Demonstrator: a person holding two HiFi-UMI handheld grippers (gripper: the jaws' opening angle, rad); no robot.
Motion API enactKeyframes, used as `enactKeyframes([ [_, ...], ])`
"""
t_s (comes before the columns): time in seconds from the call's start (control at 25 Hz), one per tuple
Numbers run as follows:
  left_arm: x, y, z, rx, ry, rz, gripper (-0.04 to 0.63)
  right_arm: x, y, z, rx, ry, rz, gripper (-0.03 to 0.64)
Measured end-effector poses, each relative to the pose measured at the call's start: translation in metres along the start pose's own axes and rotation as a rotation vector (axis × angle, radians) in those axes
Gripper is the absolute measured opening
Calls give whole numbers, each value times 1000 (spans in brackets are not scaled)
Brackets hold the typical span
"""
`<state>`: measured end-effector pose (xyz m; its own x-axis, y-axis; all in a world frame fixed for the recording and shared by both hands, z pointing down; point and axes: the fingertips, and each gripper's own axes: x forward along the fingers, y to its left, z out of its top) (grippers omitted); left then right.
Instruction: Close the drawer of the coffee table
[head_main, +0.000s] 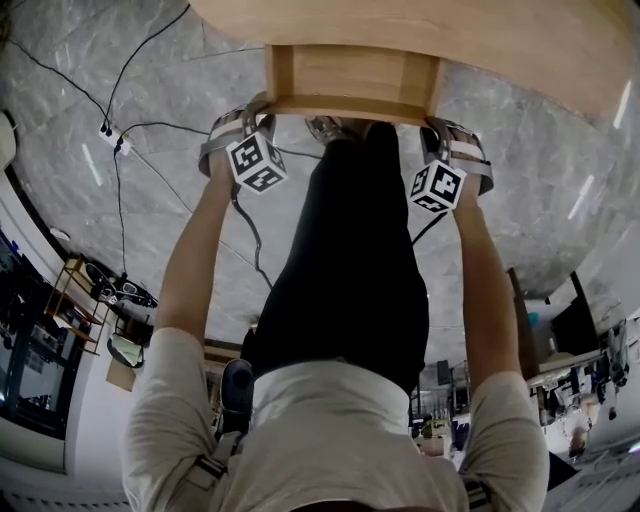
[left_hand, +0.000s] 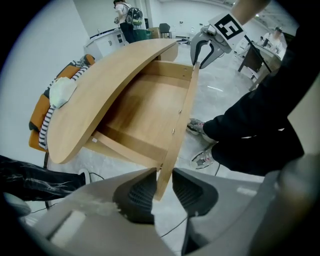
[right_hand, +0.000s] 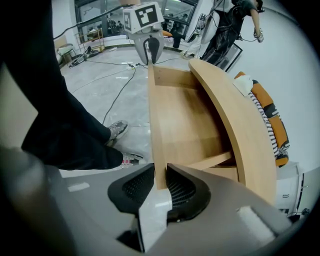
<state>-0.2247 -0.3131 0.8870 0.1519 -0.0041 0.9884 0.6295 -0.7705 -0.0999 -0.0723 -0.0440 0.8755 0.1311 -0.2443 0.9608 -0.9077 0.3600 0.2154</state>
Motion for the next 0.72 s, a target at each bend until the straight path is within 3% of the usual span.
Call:
enactKeyframes([
  [0.72,2,32,20,-55,-31,33,124,6,-49,-2,9,22,-63,91],
])
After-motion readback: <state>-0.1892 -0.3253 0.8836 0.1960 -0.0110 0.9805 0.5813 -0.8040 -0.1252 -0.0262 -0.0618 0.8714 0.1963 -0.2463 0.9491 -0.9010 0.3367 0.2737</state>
